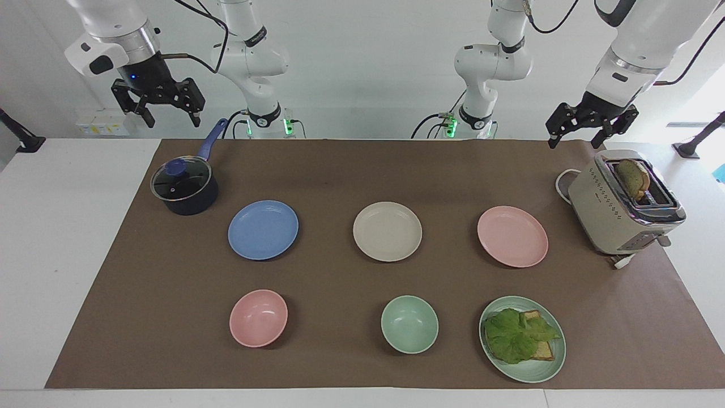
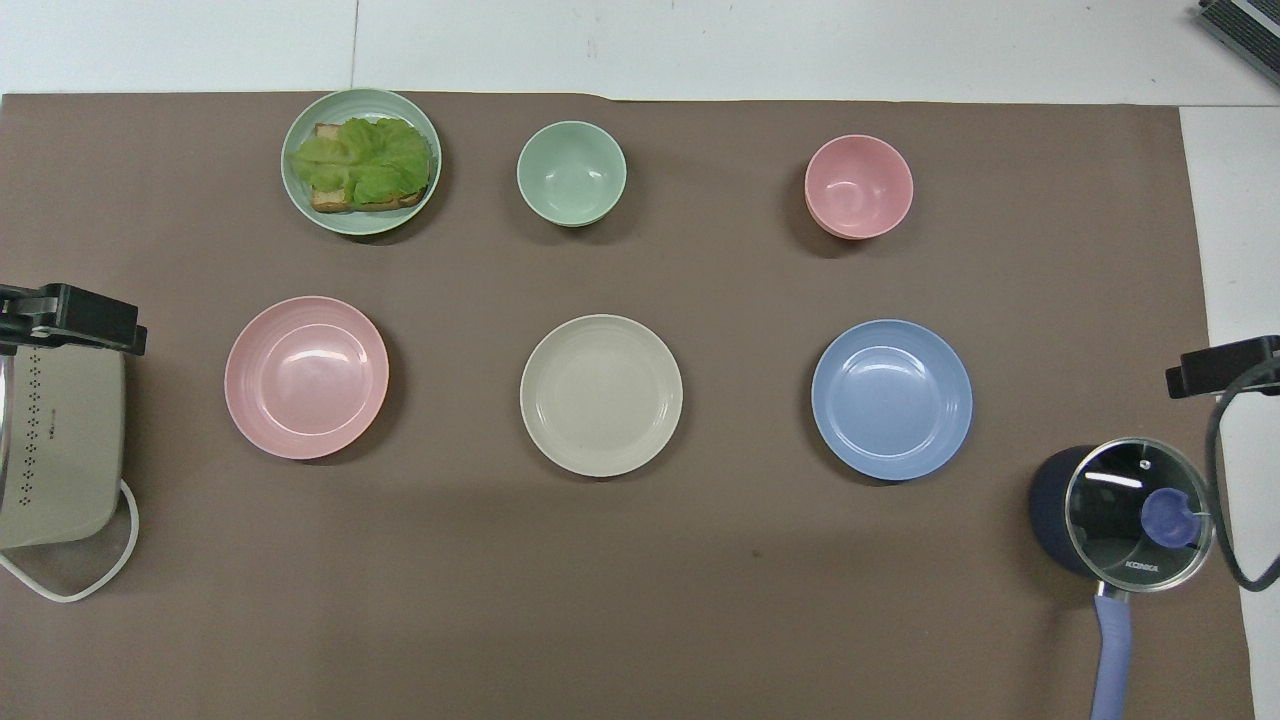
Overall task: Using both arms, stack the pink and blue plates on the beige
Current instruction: 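Reach the left gripper to the rim of the pink plate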
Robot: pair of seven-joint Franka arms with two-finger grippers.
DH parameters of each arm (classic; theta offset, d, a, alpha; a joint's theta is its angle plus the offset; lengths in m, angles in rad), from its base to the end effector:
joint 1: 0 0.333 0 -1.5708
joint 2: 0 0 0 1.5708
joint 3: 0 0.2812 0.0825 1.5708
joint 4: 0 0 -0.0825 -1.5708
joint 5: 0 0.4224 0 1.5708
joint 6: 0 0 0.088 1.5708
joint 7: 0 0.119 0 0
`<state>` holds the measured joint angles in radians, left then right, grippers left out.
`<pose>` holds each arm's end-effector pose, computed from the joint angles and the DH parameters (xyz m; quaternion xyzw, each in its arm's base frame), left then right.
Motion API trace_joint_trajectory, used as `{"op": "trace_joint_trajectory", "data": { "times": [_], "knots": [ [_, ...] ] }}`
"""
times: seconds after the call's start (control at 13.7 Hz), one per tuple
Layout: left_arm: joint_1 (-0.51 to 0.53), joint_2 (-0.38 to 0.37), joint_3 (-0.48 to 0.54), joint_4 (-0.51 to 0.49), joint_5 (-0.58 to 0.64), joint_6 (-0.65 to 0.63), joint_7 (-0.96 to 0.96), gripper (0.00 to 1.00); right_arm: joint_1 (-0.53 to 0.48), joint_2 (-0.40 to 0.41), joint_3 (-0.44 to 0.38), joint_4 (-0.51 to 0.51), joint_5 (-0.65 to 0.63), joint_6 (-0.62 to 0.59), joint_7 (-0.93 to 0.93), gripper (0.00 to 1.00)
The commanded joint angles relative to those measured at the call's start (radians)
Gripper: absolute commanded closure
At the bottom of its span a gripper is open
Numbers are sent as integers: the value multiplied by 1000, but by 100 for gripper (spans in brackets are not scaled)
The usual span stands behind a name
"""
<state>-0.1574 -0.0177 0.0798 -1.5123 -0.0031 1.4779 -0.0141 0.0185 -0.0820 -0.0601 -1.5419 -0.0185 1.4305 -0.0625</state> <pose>0.5767 -0.0448 0.6095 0.9995 -0.0319 -0.0085 0.0019 0.5537 -0.0268 0.6271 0.9998 0.0094 -0.0151 0.0059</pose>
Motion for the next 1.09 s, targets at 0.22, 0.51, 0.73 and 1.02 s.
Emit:
{"op": "trace_joint_trajectory", "data": {
  "times": [0.22, 0.51, 0.73, 1.02],
  "knots": [
    [-1, -34, 11, -66, -14, 10, 8, 0, -5, -10, 5, -15, -11, 15, 6, 0],
    [35, -36, 14, -282, -15, 242, 5, 0, -5, -10, 5, -15, -11, 13, 6, 0],
    [55, -6, 15, -432, -15, 480, 17, 0, -5, -10, 5, -15, -11, 15, 6, 0],
    [116, 143, 14, -474, -15, 622, 63, 0, -5, -10, 6, -15, -11, 15, 4, 0]
  ]
}}
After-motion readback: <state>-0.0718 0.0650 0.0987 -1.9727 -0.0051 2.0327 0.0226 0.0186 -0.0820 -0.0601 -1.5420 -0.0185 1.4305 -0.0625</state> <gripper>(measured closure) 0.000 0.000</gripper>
